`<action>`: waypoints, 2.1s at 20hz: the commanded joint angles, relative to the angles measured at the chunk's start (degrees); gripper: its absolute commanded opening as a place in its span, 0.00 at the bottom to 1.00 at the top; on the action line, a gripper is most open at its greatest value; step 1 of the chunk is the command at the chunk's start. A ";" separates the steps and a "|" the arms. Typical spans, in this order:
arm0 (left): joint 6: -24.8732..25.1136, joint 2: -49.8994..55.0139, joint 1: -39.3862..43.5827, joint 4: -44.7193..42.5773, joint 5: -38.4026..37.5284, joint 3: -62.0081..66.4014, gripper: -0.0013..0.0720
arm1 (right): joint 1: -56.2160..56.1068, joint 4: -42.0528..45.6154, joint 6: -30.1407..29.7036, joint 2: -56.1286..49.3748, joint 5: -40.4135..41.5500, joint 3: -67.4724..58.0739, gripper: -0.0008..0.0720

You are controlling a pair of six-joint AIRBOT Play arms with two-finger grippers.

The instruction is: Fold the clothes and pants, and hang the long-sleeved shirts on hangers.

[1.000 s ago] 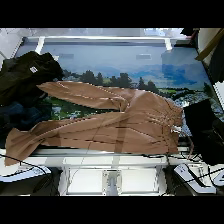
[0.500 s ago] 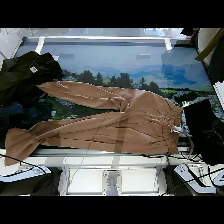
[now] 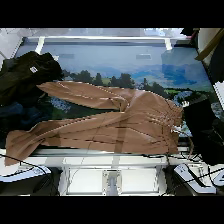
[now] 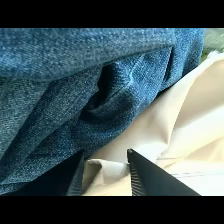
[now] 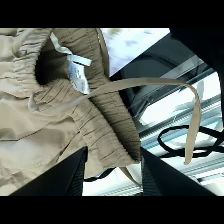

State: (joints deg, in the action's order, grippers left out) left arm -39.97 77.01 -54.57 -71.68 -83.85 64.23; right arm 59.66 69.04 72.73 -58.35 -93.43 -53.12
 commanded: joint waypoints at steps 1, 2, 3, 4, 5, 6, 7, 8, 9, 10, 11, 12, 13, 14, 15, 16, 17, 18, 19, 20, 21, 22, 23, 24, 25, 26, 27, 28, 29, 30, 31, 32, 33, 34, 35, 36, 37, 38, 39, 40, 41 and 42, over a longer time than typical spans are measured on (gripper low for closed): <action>0.15 0.04 0.00 -0.83 -0.96 0.74 0.61 | -0.02 -0.02 0.37 -0.02 -0.07 0.00 0.54; 0.13 0.04 -0.02 -1.68 -1.53 1.42 0.69 | -0.02 -0.02 0.52 -0.02 -0.07 0.00 0.54; 0.13 0.04 -0.02 -2.49 -2.12 2.05 0.69 | -0.02 -0.02 1.01 -0.02 -0.02 0.00 0.54; 0.13 0.04 -0.02 -3.15 -2.43 2.56 0.69 | -0.02 -0.02 1.22 -0.02 0.02 0.00 0.54; 0.15 0.04 -0.04 -3.10 -2.56 2.78 0.69 | -0.02 -0.02 1.22 -0.02 0.02 0.00 0.54; 0.17 0.07 -0.04 -3.13 -2.54 2.75 0.69 | -0.04 -0.02 1.22 -0.02 0.02 0.00 0.54; 0.20 0.15 -0.07 -3.34 -2.56 2.75 0.68 | -0.04 -0.02 1.27 -0.02 0.04 0.00 0.54; 0.20 0.15 -0.07 -3.82 -2.56 2.78 0.68 | -0.04 -0.02 1.40 -0.02 0.04 0.00 0.54; 0.22 0.15 -0.07 -4.00 -2.51 2.80 0.68 | -0.04 -0.02 1.42 -0.02 0.02 0.00 0.54; 0.22 0.15 -0.07 -3.89 -2.12 2.82 0.68 | -0.04 -0.02 1.62 -0.02 0.04 0.00 0.54; 0.17 0.15 -0.07 -3.37 -1.53 2.82 0.68 | -0.04 -0.02 1.86 -0.02 0.04 0.00 0.54; 0.17 0.15 -0.07 -1.88 -1.07 2.82 0.68 | -0.04 -0.02 1.97 -0.02 0.04 0.00 0.54; 0.22 0.15 -0.04 -0.15 -1.03 2.82 0.68 | -0.04 -0.02 2.38 -0.02 0.07 0.00 0.54; 0.39 0.15 0.02 0.94 -1.05 2.82 0.68 | -0.04 -0.02 2.69 -0.02 0.07 0.00 0.54; 0.39 0.15 0.07 1.29 -1.09 2.82 0.68 | -0.04 -0.02 2.71 -0.02 0.04 0.00 0.54; 0.37 0.15 0.07 1.27 -1.09 2.82 0.68 | -0.04 -0.02 2.71 -0.02 0.02 0.00 0.54; 0.39 0.15 0.07 1.22 -1.09 2.82 0.68 | -0.04 -0.02 2.71 -0.02 0.02 0.00 0.54; 0.39 0.15 0.07 1.25 -1.09 2.82 0.68 | -0.04 -0.02 2.86 -0.02 0.02 0.00 0.54; 0.39 0.15 0.07 1.25 -1.09 2.82 0.68 | -0.04 -0.02 2.99 -0.02 0.02 0.00 0.54; 0.39 0.15 0.07 1.25 -1.27 2.82 0.68 | -0.04 -0.02 3.32 -0.02 0.00 0.00 0.54; 0.39 0.13 0.07 1.25 -1.55 2.82 0.68 | -0.04 -0.04 3.34 -0.02 -0.04 0.00 0.54; 0.39 0.02 0.07 1.25 -1.88 2.82 0.68 | -0.07 -0.02 3.58 -0.02 -0.07 0.00 0.54; 0.44 -0.22 0.07 1.25 -1.55 2.82 0.68 | -0.04 -0.02 3.78 -0.02 -0.04 0.00 0.54; 0.48 -0.46 0.15 1.38 -0.87 2.82 0.68 | -0.04 -0.04 3.82 -0.02 0.00 0.00 0.54; 1.05 -0.68 0.31 1.46 0.09 2.82 0.68 | -0.04 -0.02 4.15 -0.02 0.17 0.00 0.54; 1.01 -0.90 0.74 1.46 1.38 2.82 0.61 | -0.04 -0.02 4.17 -0.02 0.48 0.00 0.54; 0.44 -1.20 1.33 1.57 2.03 2.82 0.19 | -0.04 0.00 4.15 -0.02 0.68 0.00 0.54; 0.28 -1.51 2.10 1.81 2.03 2.82 0.05 | -0.04 0.13 4.09 -0.02 0.98 0.00 0.54; 0.31 -1.81 3.02 1.79 1.90 2.82 0.03 | -0.04 0.22 3.56 -0.02 1.46 0.00 0.54; 0.31 -1.97 3.82 1.14 1.68 2.82 0.03 | -0.04 0.26 2.67 -0.02 1.64 0.00 0.54; 0.09 -2.01 4.57 0.24 1.46 2.82 0.03 | -0.04 0.44 1.99 -0.02 1.81 -0.02 0.54; 0.00 -2.16 5.31 0.42 1.57 2.82 0.03 | -0.04 0.57 1.14 -0.02 1.99 -0.02 0.54; -1.11 -2.51 5.99 2.03 2.71 2.84 0.03 | -0.04 0.74 0.85 -0.02 2.51 -0.02 0.54; -2.67 -3.13 6.71 6.03 4.63 3.06 0.03 | -0.04 0.28 0.61 -0.02 3.61 -0.04 0.54; -3.82 -3.69 7.43 12.46 6.69 3.72 0.03 | -0.04 -0.59 0.59 -0.02 5.46 -0.20 0.54; -3.76 -4.13 8.02 20.15 8.83 4.63 0.04 | -0.04 -2.40 0.59 -0.02 7.45 -0.22 0.54; -4.74 -4.33 8.92 28.87 12.26 5.46 0.11 | -0.07 -4.83 0.59 -0.04 9.49 -0.20 0.54; -8.72 -4.28 10.34 33.79 16.24 6.14 0.38 | -0.07 -7.50 0.42 -0.04 11.56 -0.20 0.54; -15.98 -3.87 12.66 33.48 20.04 7.13 0.55 | -0.07 -9.53 -0.46 -0.04 13.46 -0.20 0.54; -19.43 -3.17 15.13 30.64 21.18 8.02 0.61 | -0.07 -10.91 -0.79 -0.04 15.30 -0.20 0.54; -21.18 -2.32 18.32 26.73 21.18 8.57 0.62 | -0.07 -12.00 -1.95 -0.04 17.09 -0.20 0.54; -22.58 -1.77 21.57 23.50 21.24 8.61 0.62 | -0.07 -12.50 -2.99 -0.07 18.36 -0.20 0.54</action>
State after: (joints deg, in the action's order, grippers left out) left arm -54.06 74.11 -39.59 -47.11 -67.44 71.40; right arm 59.66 60.88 72.10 -58.37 -80.73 -53.25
